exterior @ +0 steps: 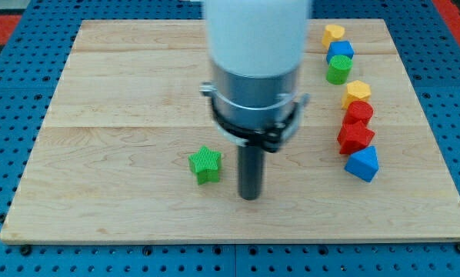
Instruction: Slide the blue triangle a bit left
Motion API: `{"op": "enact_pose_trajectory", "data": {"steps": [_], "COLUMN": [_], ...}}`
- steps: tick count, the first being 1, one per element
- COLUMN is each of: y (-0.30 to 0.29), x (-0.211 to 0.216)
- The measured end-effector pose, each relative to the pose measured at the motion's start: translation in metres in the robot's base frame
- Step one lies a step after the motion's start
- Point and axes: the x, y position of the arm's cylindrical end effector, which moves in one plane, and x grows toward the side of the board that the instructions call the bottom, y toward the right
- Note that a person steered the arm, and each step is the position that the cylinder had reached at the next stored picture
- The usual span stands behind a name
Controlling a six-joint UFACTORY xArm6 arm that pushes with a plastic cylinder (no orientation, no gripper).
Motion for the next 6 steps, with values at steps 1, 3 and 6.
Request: {"op": "enact_pose_trajectory", "data": {"steps": [1,3,6], "y": [0.087,0.197,0.139], "x": [0.0,0.016,-0.03]}}
